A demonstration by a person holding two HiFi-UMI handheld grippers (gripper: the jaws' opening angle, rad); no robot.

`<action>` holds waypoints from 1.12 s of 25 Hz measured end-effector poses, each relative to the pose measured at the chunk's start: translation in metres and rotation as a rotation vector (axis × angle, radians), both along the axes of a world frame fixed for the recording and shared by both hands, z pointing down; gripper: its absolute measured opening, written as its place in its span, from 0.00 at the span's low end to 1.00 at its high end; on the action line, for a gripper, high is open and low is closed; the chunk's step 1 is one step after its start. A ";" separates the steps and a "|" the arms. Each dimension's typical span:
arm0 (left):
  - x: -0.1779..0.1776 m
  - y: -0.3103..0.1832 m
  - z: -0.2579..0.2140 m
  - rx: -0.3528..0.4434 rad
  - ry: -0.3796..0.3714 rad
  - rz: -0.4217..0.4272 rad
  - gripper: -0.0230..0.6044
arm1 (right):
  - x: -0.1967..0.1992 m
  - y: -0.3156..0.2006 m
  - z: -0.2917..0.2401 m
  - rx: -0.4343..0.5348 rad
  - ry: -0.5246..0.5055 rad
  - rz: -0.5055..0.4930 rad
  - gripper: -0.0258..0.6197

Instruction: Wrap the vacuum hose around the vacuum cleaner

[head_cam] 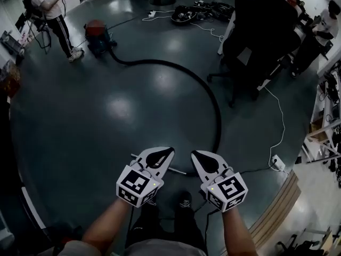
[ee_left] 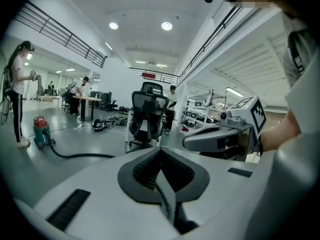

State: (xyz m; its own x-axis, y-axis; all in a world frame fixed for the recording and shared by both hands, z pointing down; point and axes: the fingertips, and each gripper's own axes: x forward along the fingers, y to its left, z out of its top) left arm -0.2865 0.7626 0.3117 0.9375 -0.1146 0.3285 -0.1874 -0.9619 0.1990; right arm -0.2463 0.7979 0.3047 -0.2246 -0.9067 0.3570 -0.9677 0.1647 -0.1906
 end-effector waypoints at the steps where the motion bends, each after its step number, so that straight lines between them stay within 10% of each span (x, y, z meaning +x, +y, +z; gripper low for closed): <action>1: 0.000 -0.001 0.016 -0.020 -0.005 -0.009 0.05 | 0.002 0.000 0.018 -0.024 -0.010 -0.001 0.05; 15: -0.007 -0.005 0.337 -0.157 -0.211 -0.046 0.05 | -0.005 0.021 0.361 -0.339 -0.033 -0.065 0.05; 28: -0.037 0.016 0.617 -0.193 -0.383 0.047 0.05 | -0.034 0.048 0.651 -0.477 -0.013 -0.197 0.30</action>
